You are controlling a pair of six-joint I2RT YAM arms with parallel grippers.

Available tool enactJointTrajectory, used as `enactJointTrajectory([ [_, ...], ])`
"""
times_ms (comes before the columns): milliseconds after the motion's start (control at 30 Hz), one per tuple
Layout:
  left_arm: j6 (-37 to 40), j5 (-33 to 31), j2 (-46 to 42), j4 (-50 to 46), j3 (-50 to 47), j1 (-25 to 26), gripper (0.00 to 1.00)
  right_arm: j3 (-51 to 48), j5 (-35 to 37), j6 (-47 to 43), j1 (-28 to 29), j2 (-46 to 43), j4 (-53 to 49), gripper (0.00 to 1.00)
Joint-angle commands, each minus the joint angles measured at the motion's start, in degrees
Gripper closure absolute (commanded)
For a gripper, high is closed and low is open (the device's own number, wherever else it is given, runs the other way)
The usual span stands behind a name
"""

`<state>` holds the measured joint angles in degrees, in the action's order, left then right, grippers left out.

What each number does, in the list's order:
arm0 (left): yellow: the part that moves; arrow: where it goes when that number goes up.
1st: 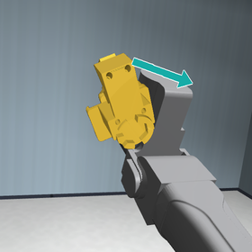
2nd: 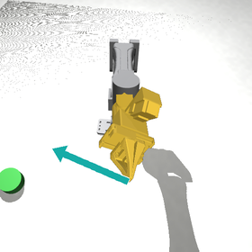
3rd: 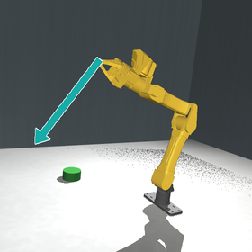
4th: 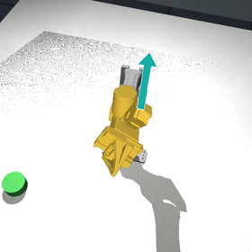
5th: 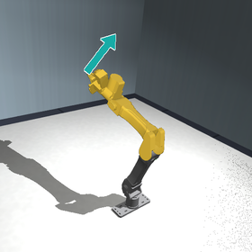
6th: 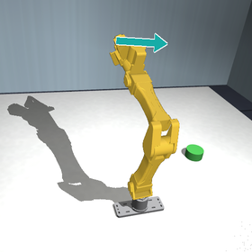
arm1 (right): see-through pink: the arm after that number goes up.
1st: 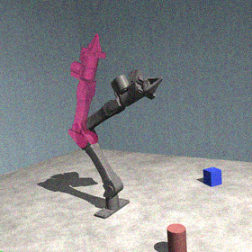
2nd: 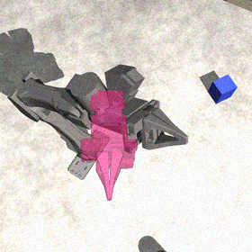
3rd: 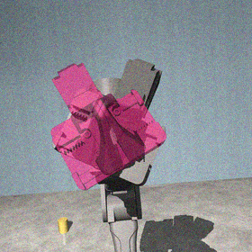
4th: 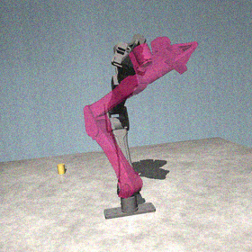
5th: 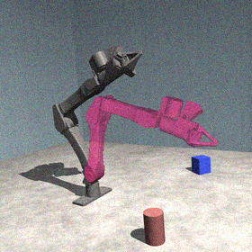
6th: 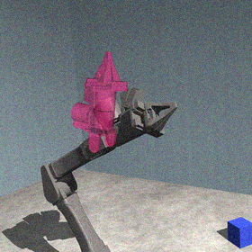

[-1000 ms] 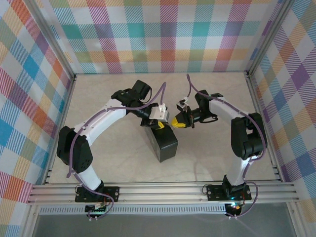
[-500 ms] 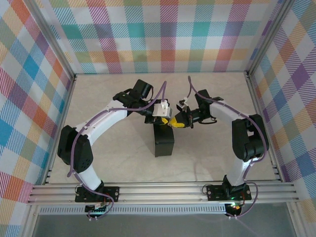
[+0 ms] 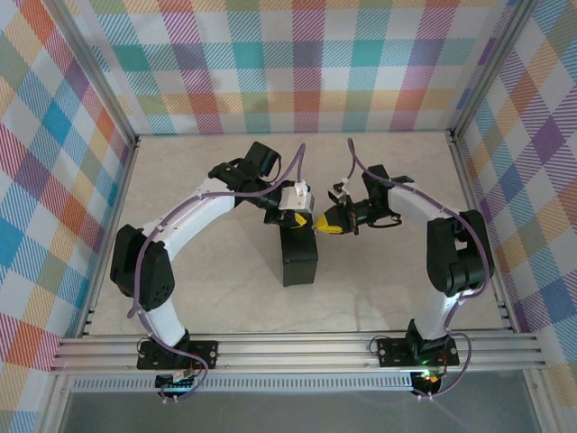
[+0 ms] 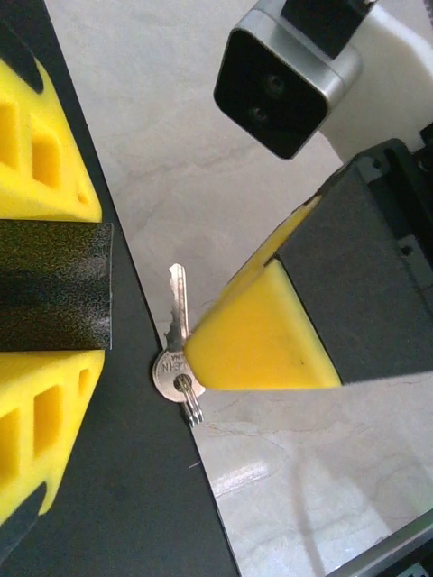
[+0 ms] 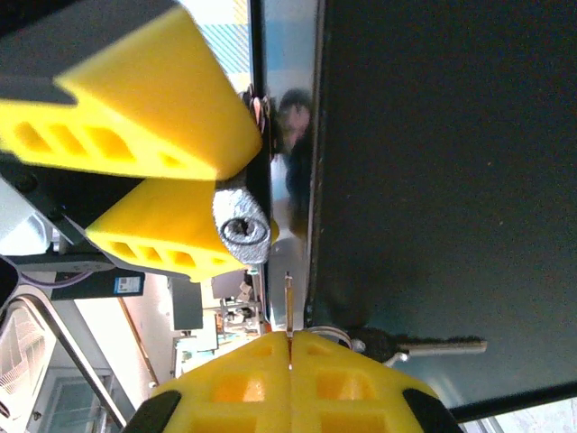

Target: Unlock the padlock with the key

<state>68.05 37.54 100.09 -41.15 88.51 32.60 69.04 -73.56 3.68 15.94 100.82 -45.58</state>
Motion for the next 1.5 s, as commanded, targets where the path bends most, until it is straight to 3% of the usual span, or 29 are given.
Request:
enactJointTrajectory([
  [0,-1.65,3.81,1.62,-5.23,5.16,-1.67,0.61,1.44,0.6,-4.22,0.11,-3.38,-3.31,1.0],
  [200,-3.09,14.23,2.8,-12.03,11.71,-3.42,0.5,3.94,2.35,-7.99,0.12,-4.31,-6.65,1.0],
  [367,-8.24,16.19,4.18,-14.79,17.57,-3.51,0.47,5.46,6.05,-10.78,0.14,-5.74,-7.04,1.0],
  [533,-19.09,17.93,9.49,-24.84,29.58,-3.51,0.57,5.14,10.27,-12.47,0.11,-10.25,-0.67,1.0],
  [733,-33.28,20.5,9.48,-25.59,31.17,-3.31,0.67,5.52,10.84,-12.57,0.22,-10.46,6.52,1.0],
  [1000,-42.85,17.66,6.52,-19.21,25.66,-1.43,0.67,7.33,9.55,-13.79,0.84,-10.38,8.21,1.0],
  [1467,-44.24,12.85,10.9,-18.55,28.98,-0.26,0.71,6.37,8.94,-15.08,1.63,-10.9,7.55,1.0],
])
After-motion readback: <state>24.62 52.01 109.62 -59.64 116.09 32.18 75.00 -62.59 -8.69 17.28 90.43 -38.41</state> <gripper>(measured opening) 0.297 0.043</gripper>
